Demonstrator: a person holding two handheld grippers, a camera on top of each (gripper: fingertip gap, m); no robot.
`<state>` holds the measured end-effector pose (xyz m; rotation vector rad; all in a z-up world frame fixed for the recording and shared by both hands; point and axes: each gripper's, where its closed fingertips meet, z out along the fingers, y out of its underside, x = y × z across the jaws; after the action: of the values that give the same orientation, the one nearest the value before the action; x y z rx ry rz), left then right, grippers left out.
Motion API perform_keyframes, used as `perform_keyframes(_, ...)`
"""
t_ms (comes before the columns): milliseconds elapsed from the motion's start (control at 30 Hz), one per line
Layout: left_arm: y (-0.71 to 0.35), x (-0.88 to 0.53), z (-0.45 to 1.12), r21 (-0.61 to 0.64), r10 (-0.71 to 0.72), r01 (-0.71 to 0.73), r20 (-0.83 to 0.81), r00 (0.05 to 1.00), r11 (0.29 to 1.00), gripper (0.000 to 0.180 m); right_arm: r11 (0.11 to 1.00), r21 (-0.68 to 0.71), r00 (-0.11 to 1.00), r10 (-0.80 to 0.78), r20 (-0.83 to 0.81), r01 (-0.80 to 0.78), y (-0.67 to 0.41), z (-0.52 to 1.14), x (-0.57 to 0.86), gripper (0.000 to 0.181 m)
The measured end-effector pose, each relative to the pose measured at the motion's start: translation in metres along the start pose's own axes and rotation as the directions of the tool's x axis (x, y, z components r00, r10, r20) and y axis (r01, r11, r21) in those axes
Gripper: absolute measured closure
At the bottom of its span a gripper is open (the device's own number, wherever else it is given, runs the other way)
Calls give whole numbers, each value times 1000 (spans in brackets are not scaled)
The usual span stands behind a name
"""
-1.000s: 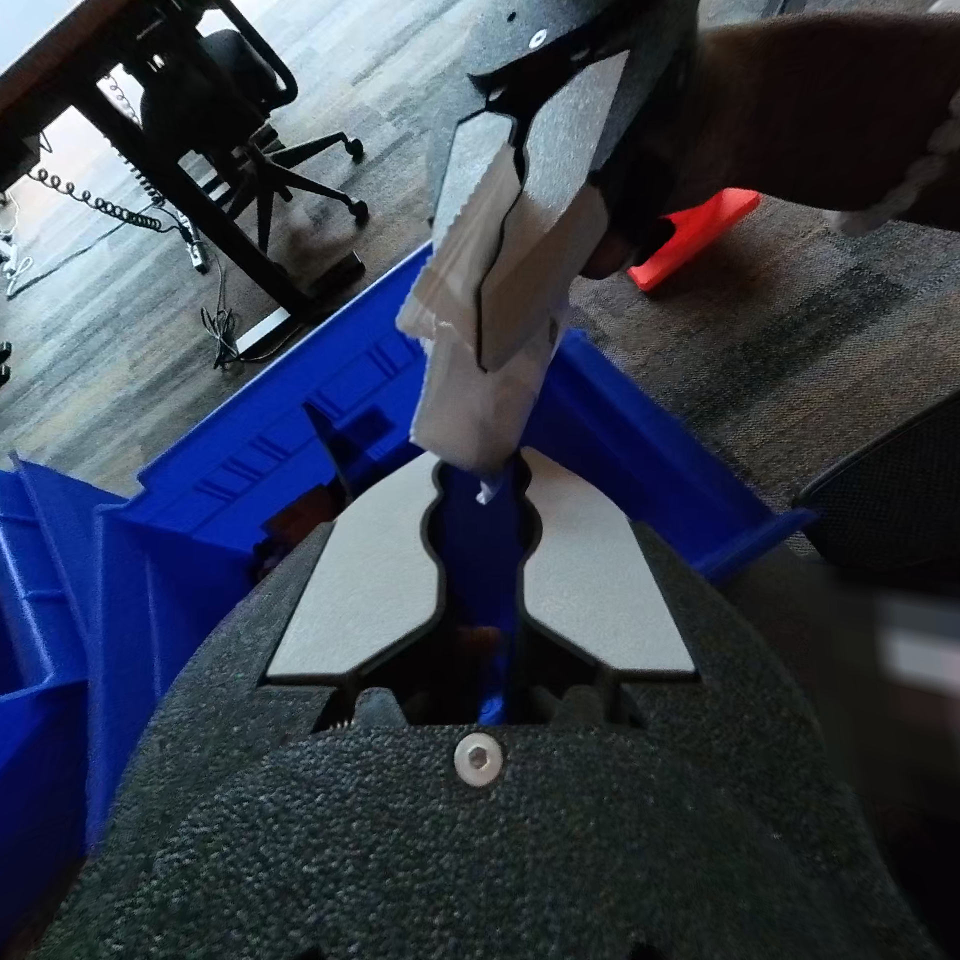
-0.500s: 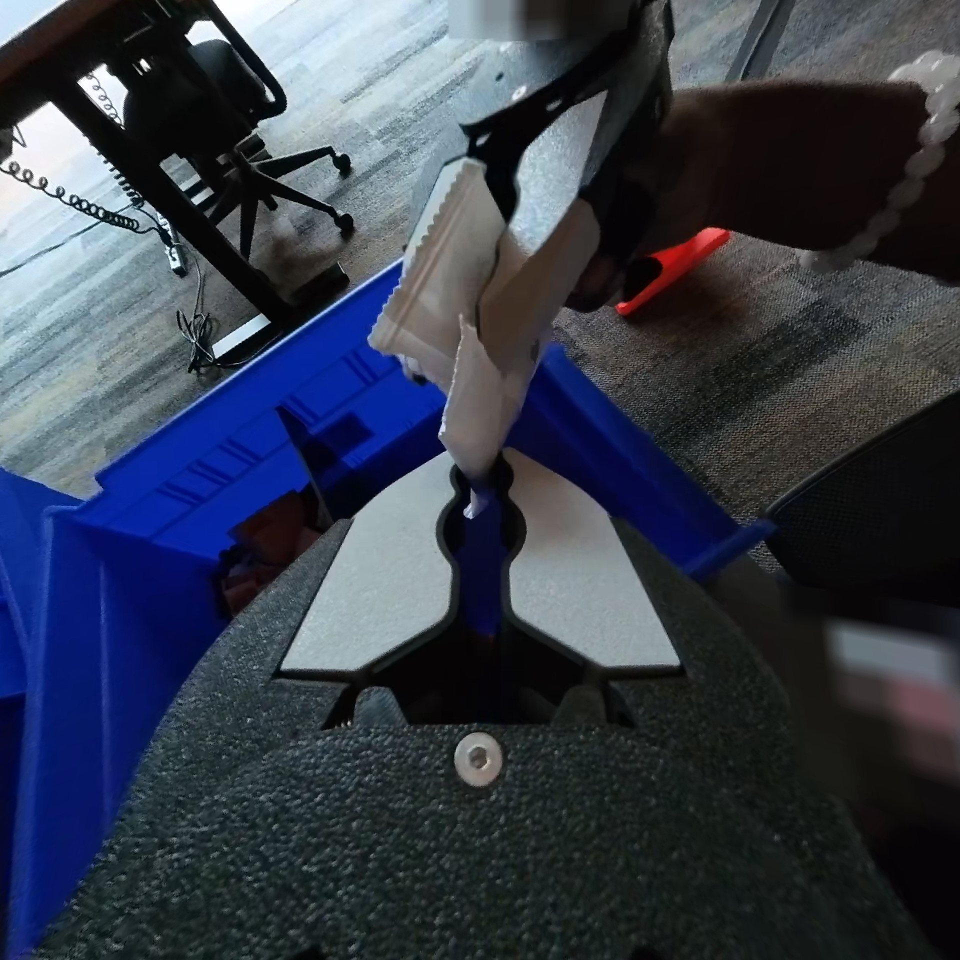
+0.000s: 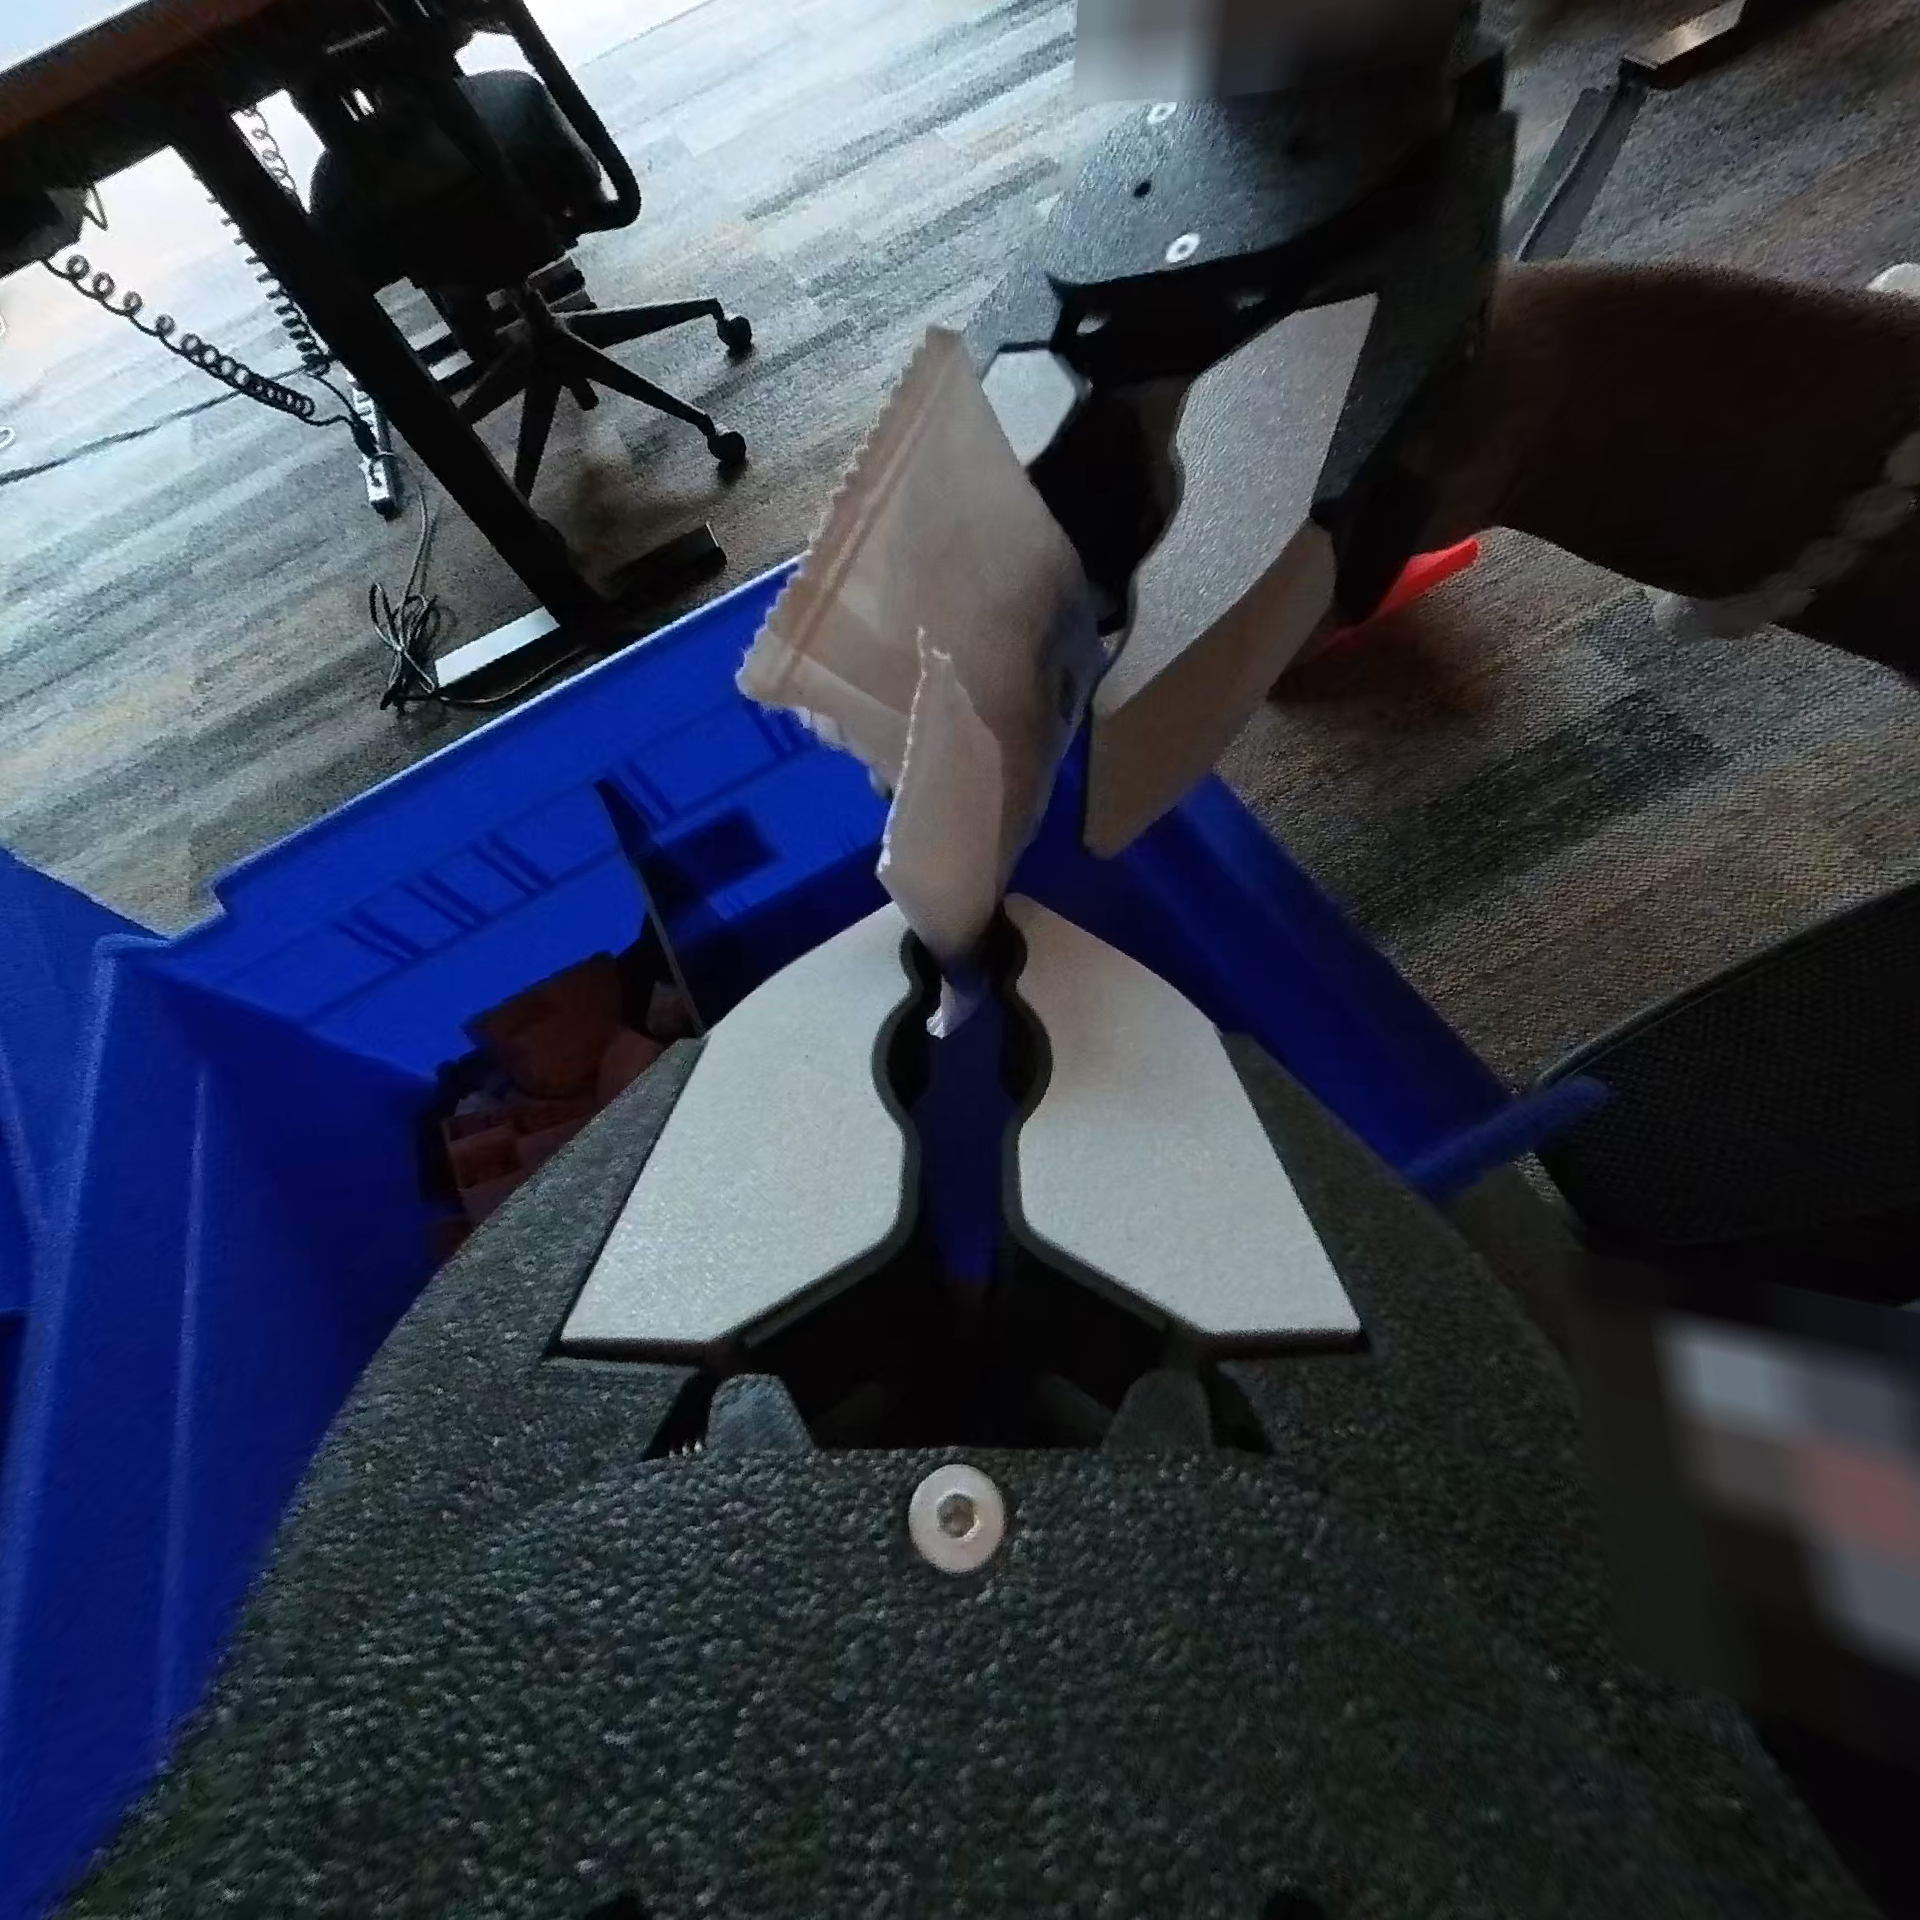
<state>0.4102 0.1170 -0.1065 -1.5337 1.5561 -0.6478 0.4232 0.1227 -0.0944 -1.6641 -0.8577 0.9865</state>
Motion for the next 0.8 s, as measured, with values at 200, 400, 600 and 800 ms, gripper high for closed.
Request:
perform_keyframes(200, -5, 1, -2, 36, -40, 41, -17, 999, 999, 172, 996, 75, 999, 36, 37, -38, -10, 0, -4, 156)
perform_keyframes(400, 1, 2, 0, -15, -25, 25, -10, 1000, 1000, 171, 996, 66, 999, 54, -2, -54, -5, 2, -1, 169)
perform_keyframes(600, 1, -1, 2, -23, 58, -57, 34, 998, 998, 162, 997, 22, 997, 77, -29, -76, 0, -1, -1, 172)
perform_keyframes(800, -5, -1, 3, 6, 68, -69, 50, 996, 998, 159, 994, 7, 994, 107, -17, -107, -2, -5, -2, 173)
